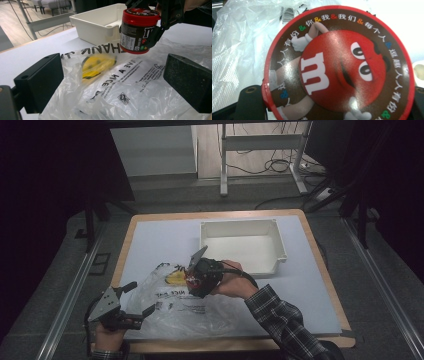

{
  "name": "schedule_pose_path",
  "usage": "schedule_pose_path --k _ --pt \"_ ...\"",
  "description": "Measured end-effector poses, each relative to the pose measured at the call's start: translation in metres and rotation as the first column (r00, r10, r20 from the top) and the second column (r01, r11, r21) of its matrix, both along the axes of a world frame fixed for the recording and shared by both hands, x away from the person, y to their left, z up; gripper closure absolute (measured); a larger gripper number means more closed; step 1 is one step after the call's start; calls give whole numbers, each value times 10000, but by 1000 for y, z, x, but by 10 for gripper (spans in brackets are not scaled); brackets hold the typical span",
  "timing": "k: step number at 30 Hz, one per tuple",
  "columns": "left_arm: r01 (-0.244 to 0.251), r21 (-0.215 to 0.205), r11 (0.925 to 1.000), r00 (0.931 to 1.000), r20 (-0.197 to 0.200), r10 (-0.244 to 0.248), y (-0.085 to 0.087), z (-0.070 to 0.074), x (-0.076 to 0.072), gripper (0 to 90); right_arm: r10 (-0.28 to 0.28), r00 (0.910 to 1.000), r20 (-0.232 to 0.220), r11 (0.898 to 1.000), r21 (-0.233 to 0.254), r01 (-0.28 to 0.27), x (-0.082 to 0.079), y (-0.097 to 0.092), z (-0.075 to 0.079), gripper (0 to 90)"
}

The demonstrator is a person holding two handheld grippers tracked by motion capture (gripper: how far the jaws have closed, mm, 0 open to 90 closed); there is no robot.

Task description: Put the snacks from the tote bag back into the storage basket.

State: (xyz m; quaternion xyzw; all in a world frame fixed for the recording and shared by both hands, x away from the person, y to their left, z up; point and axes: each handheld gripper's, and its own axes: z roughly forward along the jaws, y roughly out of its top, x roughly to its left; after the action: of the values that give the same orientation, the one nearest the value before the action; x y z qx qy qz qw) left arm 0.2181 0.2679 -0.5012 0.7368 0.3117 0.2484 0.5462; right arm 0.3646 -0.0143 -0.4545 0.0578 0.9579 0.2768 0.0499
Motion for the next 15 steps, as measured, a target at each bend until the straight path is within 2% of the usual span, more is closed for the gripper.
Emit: schedule_pose_path --k 15 --pt "25 36 10000 10000 -11 -25 -1 0 0 28 -643 9978 183 9978 151 640 4 -23 8 256"
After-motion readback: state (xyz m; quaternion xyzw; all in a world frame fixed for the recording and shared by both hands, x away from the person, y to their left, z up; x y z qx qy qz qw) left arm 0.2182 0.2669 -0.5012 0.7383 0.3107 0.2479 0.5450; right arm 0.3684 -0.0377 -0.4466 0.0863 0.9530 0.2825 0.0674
